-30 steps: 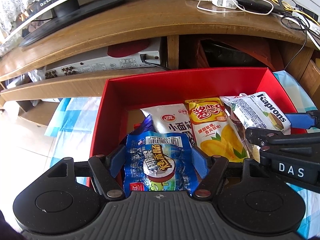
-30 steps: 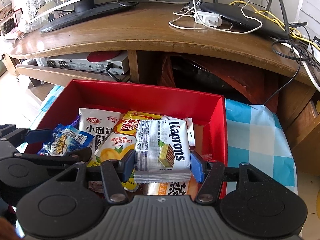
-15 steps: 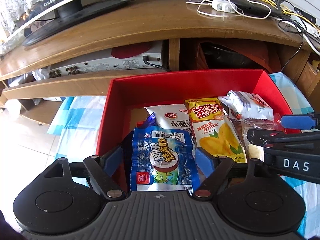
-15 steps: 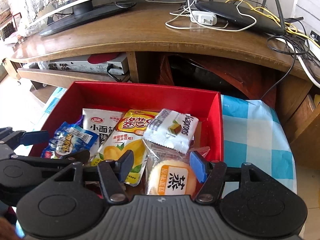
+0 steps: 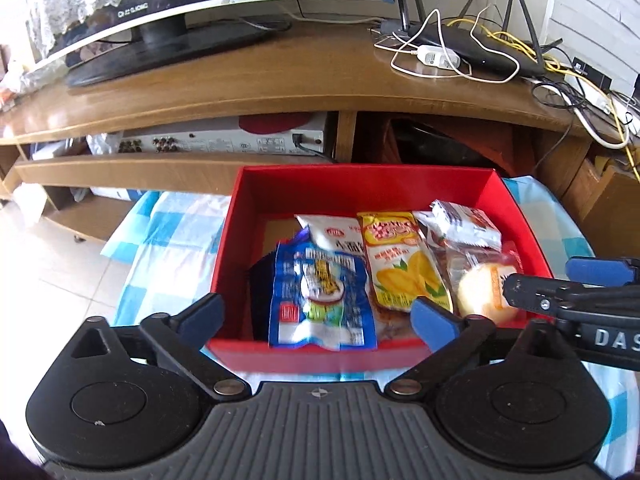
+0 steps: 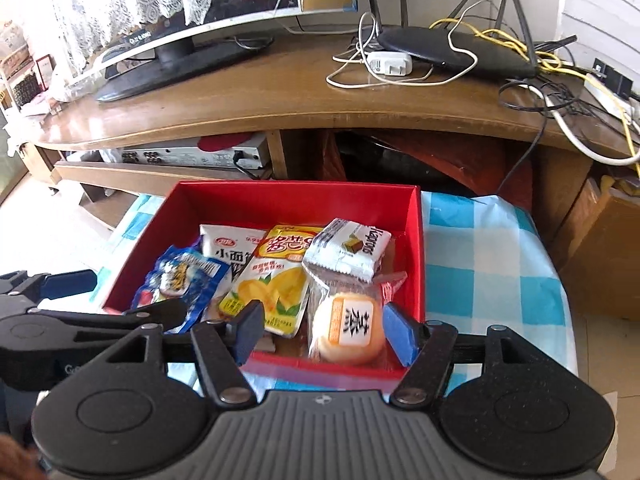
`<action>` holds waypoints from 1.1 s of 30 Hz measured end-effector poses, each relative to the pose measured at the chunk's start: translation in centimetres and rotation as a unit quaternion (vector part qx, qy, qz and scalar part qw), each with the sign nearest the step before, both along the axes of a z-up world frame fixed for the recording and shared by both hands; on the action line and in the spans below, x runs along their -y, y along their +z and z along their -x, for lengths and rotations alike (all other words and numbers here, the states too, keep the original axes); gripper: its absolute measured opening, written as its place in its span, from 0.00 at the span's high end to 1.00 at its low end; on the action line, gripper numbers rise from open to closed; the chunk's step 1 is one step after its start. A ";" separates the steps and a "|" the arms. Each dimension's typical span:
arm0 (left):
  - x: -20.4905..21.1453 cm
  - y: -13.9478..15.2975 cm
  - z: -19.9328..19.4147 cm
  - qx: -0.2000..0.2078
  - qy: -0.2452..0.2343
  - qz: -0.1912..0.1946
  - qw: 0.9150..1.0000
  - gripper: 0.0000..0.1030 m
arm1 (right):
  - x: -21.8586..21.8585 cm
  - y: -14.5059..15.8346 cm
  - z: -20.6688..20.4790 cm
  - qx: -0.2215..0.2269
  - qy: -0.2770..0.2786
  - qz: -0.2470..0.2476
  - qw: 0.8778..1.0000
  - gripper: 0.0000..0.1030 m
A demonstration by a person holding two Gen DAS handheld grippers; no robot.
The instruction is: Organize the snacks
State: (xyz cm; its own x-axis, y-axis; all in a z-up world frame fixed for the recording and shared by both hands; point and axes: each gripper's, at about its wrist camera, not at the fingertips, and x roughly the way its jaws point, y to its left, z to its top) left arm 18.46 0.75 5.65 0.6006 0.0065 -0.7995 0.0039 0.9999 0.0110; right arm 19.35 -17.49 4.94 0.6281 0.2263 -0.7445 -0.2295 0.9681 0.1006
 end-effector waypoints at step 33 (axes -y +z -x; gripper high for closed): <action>0.3 -0.1 8.9 -0.003 -0.007 0.032 0.999 0.00 | 1.8 -1.0 9.8 -0.024 -0.014 -0.013 1.000 0.21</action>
State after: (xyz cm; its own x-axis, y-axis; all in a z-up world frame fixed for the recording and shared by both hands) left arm 9.55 0.42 5.59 0.5947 -0.0533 -0.8022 0.0173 0.9984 -0.0536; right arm 9.54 -19.25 3.93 0.5980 0.2295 -0.7679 -0.1969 0.9708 0.1368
